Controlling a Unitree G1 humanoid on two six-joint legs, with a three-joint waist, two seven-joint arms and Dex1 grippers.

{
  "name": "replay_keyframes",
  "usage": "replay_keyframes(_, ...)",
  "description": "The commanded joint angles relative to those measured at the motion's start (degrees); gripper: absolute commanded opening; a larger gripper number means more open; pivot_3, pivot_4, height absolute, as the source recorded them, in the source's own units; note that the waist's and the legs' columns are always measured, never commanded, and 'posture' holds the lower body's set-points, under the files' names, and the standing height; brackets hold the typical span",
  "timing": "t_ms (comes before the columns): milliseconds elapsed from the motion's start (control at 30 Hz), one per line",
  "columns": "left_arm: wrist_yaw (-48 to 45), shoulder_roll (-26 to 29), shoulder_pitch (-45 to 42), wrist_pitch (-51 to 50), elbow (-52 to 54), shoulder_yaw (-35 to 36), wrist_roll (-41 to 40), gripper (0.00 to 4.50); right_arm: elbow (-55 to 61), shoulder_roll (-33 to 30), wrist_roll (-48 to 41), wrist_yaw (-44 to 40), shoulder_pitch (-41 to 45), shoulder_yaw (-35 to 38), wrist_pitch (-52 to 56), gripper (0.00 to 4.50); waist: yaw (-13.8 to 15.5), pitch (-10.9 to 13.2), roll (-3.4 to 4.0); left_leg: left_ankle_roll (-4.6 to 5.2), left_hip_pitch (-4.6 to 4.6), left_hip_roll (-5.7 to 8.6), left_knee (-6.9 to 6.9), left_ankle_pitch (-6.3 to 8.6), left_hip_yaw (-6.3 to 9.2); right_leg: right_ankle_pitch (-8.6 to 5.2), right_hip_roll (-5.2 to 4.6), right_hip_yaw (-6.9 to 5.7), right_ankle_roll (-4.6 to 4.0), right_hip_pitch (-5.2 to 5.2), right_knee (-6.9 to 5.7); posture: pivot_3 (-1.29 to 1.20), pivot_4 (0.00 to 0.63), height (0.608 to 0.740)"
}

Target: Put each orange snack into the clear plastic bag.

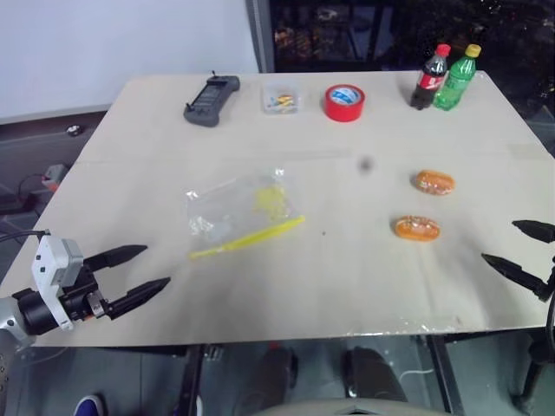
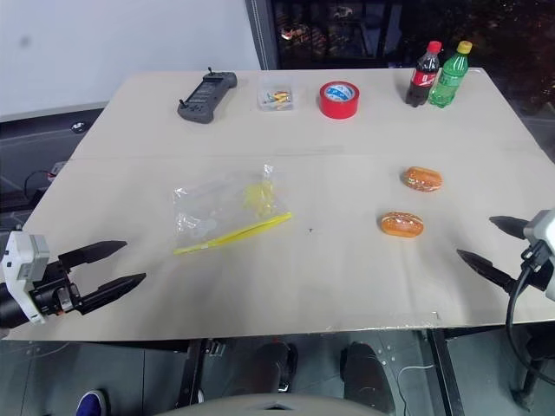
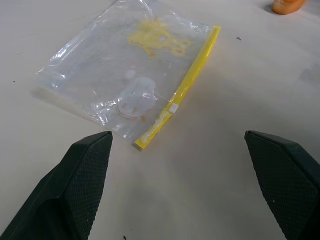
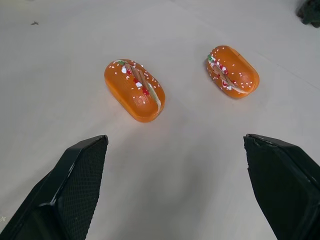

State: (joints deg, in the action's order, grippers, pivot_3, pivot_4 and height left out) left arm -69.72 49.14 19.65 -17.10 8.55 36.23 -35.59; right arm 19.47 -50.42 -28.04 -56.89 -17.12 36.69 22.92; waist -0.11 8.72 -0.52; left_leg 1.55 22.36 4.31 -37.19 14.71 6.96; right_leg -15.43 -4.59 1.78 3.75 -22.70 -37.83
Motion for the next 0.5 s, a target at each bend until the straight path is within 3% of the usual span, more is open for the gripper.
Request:
replay_keyframes(33, 0.36, 0.02, 0.04, -0.29, 2.06, 1.74, -1.12, 4.5, 2.2, -0.68, -1.3, 0.32, 1.22, -0.34, 0.99, 4.46, -0.02, 0.0, 0.0, 0.0, 0.0, 0.0, 0.0, 0.0, 0.0, 0.0, 0.0, 0.0, 0.0, 0.0, 0.0, 0.0, 0.15, 0.74)
replay_keyframes(367, 11.02, -3.92, -5.2, -3.66, 6.42, -3.36, 0.04, 4.5, 4.83, 1.32, -3.22, 2.31, 5.92, -4.41, 1.1, 4.46, 0.31, 0.03, 0.02, 0.0, 0.01, 0.0, -0.01, 0.0, 0.01, 0.01, 0.0, -0.01, 0.01, 0.0, -0.01, 0.0, 0.15, 0.74)
replay_keyframes(500, 19.41, -3.07, -7.98, -18.67, 8.98, -4.83, -5.48, 4.5, 8.86, 3.14, -6.83, -0.32, 14.37, -14.44, 0.2, 4.46, -0.22, 0.04, 0.01, 0.0, -0.02, -0.01, -0.01, 0.0, 0.0, 0.01, 0.02, 0.0, 0.02, -0.01, -0.05, 0.0, 0.15, 0.74)
